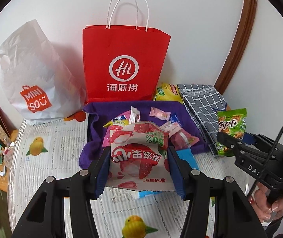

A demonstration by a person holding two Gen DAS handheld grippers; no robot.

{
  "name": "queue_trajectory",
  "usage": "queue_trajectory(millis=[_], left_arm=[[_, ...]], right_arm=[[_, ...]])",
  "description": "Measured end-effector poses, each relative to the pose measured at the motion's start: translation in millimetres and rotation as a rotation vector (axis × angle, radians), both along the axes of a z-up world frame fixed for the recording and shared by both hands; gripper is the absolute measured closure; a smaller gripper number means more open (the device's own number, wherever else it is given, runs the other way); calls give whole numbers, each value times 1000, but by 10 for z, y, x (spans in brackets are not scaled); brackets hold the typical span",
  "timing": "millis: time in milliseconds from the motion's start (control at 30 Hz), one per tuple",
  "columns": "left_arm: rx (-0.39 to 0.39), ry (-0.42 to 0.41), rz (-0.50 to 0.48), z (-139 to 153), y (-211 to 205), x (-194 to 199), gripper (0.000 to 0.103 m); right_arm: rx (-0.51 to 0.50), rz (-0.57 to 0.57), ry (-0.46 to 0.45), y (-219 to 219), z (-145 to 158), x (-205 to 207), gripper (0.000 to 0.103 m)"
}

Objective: Organize snacks
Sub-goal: 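Carry the green bag and strawberry bag over the purple towel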

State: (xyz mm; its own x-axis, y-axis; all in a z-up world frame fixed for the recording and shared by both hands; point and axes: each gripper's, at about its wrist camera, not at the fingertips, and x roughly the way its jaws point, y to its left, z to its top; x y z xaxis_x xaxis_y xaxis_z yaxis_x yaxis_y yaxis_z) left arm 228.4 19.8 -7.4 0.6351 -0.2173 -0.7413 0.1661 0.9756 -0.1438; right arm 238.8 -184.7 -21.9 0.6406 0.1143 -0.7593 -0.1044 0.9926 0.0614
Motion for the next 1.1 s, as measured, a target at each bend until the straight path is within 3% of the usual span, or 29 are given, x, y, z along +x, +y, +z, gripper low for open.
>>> queue_trajectory(millis=[200, 633, 833, 1100], left_arm=[[-13, 12, 1, -21, -18, 228, 50], [-21, 28, 3, -110, 26, 799, 50], [-35, 46, 0, -251, 8, 1066, 50], [19, 65, -1, -573, -102, 1341, 50]], right_arm=[[0, -10, 26, -31, -36, 274, 58], [19, 17, -42, 65, 48, 778, 58], [5, 39, -33, 95, -59, 1028, 58], [6, 47, 15, 79, -409, 1313, 58]])
